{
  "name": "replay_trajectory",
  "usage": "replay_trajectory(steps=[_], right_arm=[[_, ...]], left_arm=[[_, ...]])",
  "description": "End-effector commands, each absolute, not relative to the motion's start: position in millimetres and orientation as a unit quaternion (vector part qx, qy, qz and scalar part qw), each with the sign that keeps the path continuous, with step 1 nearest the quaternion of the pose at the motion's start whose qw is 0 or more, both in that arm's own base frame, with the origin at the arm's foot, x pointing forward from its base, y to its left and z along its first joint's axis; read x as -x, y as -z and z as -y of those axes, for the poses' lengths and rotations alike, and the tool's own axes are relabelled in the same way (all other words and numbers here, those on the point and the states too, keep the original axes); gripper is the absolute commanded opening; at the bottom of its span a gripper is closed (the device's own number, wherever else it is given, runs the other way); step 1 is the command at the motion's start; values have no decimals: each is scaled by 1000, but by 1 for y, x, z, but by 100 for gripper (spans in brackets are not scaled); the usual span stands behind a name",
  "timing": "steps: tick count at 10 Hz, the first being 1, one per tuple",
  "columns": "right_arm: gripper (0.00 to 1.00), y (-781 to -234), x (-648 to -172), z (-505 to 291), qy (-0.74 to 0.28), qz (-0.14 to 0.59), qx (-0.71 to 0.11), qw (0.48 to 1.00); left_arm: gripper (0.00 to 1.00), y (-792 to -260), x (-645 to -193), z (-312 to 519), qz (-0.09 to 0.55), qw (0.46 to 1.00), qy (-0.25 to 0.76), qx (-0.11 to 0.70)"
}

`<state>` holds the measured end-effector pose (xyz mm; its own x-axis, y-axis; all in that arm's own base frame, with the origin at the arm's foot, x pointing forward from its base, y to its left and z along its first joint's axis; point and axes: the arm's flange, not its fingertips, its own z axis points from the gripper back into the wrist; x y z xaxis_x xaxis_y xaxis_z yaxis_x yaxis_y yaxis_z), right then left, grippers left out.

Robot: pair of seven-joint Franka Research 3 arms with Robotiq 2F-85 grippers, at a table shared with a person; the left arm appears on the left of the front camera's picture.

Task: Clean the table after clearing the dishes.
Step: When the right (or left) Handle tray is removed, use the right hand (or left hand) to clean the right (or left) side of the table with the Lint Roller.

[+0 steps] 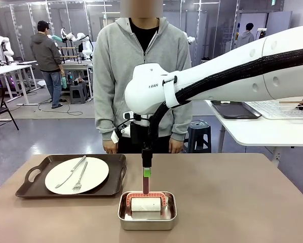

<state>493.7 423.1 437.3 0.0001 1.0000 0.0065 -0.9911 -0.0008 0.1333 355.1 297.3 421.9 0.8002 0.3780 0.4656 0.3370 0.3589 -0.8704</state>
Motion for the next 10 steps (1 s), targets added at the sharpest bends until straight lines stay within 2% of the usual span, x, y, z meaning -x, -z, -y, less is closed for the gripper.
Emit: replay_trajectory(steps=[1, 10], right_arm=[[100, -438, -491, -424, -708, -45, -49, 703], [100, -438, -491, -424, -708, -45, -49, 703]], left_arm=[[100, -423, -351, -299, 315, 760, -13, 568], [100, -423, -351, -299, 315, 760, -13, 568]])
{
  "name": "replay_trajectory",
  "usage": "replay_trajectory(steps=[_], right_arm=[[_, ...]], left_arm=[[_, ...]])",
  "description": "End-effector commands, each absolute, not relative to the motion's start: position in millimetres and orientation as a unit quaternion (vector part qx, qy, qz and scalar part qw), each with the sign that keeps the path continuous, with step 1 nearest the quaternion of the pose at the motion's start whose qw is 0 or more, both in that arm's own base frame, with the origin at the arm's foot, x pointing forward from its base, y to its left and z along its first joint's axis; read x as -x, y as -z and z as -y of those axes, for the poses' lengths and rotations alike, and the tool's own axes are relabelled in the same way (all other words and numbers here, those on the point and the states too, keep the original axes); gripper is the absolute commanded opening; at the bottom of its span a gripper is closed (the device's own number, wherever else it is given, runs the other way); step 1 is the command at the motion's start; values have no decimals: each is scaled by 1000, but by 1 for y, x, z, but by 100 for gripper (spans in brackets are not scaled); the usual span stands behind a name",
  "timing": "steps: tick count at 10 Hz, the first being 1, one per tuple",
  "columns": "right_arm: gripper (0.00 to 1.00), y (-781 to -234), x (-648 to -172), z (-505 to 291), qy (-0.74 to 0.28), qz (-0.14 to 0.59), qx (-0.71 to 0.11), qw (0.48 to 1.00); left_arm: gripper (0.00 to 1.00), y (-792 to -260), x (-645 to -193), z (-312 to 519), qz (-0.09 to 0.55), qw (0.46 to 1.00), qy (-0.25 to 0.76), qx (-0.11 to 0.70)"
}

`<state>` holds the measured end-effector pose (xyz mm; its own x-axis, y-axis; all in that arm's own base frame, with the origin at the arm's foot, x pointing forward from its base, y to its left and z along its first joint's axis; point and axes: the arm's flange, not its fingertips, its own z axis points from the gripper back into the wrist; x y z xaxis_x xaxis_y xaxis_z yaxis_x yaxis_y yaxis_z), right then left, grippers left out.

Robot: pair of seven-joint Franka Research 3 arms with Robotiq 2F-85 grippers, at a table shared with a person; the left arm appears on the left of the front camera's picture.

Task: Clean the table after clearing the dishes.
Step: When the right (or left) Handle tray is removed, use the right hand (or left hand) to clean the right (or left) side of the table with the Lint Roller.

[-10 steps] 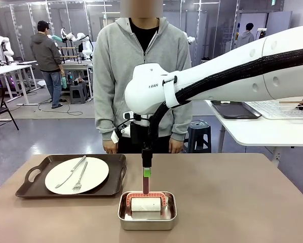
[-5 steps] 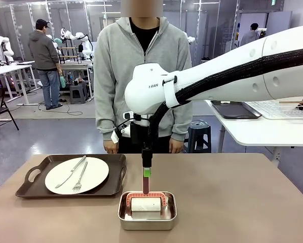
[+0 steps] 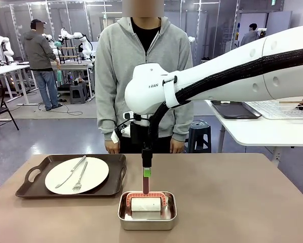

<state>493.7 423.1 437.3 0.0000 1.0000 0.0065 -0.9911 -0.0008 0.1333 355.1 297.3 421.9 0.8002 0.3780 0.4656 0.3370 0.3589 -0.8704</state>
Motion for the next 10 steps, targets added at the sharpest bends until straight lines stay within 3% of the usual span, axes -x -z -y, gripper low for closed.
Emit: replay_trajectory(steps=[1, 10], right_arm=[[100, -438, -491, -424, -708, -45, -49, 703], [100, -438, -491, -424, -708, -45, -49, 703]], left_arm=[[100, -423, -351, -299, 315, 760, -13, 568], [100, -423, -351, -299, 315, 760, -13, 568]])
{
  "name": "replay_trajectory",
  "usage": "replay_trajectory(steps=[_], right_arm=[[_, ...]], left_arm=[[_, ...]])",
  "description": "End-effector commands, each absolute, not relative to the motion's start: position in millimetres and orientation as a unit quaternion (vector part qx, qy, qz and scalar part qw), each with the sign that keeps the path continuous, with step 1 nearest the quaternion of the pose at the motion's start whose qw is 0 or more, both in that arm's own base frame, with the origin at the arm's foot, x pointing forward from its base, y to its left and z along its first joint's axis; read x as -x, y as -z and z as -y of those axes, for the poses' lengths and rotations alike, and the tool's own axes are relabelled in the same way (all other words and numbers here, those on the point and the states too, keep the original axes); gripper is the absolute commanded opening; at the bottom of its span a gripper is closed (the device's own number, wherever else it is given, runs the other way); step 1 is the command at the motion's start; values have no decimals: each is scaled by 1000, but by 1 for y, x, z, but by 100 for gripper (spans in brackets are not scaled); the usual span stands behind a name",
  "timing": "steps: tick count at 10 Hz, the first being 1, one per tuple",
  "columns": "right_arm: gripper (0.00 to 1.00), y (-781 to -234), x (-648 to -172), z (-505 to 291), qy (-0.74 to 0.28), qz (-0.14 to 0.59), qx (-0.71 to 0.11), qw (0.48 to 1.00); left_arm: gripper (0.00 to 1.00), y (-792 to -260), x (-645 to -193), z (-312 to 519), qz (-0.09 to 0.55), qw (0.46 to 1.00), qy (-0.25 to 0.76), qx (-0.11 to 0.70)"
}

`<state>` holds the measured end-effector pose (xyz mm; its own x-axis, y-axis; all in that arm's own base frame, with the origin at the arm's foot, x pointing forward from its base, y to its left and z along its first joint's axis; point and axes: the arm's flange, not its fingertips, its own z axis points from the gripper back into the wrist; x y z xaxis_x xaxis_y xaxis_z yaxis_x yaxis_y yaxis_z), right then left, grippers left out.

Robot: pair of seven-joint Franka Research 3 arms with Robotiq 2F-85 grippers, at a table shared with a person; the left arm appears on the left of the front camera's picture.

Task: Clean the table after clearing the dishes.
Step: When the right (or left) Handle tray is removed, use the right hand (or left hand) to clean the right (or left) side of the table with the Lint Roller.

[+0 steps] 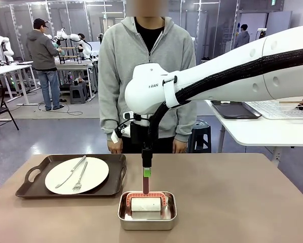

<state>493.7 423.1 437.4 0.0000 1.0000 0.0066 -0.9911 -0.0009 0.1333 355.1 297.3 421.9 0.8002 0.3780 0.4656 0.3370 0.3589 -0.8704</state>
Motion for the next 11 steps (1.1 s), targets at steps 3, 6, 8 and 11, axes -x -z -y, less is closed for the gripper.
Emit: replay_trajectory(steps=[3, 6, 8, 11], right_arm=[[100, -472, -495, -409, -664, -11, -76, 744], [100, -515, -502, -373, -587, 24, -142, 797], [100, -525, -507, -324, -478, 53, -285, 829], [100, -512, -499, -216, -301, 76, -465, 829]], left_arm=[[100, -423, -351, -299, 315, 760, -13, 568], [100, -423, -351, -299, 315, 760, -13, 568], [100, -423, -351, -299, 315, 760, -13, 568], [100, -423, -351, -299, 315, 760, -13, 568]])
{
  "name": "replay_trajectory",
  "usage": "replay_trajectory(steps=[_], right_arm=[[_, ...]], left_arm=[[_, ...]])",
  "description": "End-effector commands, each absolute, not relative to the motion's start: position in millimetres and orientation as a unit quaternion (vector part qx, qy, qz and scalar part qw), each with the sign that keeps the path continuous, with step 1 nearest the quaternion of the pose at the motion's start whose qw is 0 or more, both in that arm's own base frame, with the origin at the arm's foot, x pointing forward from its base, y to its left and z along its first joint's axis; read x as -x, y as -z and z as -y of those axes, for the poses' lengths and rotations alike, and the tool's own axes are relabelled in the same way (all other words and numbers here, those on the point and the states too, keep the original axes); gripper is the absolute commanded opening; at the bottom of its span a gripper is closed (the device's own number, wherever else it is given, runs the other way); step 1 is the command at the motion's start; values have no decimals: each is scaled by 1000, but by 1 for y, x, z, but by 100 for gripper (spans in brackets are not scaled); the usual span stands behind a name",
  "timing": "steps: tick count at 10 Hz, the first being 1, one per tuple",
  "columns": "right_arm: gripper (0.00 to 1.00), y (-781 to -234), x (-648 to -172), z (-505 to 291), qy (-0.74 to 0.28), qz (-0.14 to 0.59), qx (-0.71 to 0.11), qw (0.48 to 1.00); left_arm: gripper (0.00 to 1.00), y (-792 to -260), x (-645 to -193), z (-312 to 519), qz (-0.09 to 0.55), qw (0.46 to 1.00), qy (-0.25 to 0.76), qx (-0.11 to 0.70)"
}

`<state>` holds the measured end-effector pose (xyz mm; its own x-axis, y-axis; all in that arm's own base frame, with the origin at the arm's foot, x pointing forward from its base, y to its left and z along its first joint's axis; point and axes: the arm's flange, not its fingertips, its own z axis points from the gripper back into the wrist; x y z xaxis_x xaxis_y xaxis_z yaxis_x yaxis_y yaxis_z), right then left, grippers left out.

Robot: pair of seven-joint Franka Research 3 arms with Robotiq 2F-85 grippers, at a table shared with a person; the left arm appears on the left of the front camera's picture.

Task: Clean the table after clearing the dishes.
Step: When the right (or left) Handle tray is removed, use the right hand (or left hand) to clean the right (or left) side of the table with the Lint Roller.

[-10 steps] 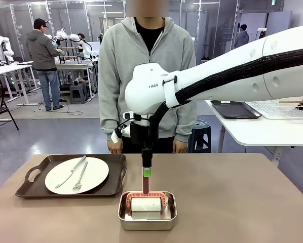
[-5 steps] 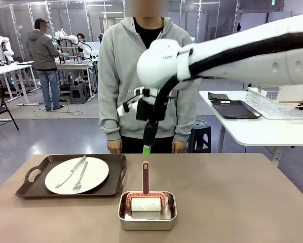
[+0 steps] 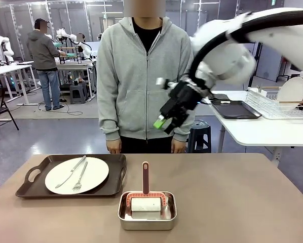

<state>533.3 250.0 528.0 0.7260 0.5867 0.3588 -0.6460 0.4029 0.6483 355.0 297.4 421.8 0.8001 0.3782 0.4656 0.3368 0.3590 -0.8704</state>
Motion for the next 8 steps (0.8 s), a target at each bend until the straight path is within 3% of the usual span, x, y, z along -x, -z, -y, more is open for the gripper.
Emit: replay_trajectory(steps=[1, 8], right_arm=[[100, -504, -492, -167, -254, 94, -501, 822], [100, -482, -418, 72, -135, 161, -576, 790]], left_arm=[[100, -423, -351, -299, 315, 760, -13, 568], [100, -423, -351, -299, 315, 760, -13, 568]])
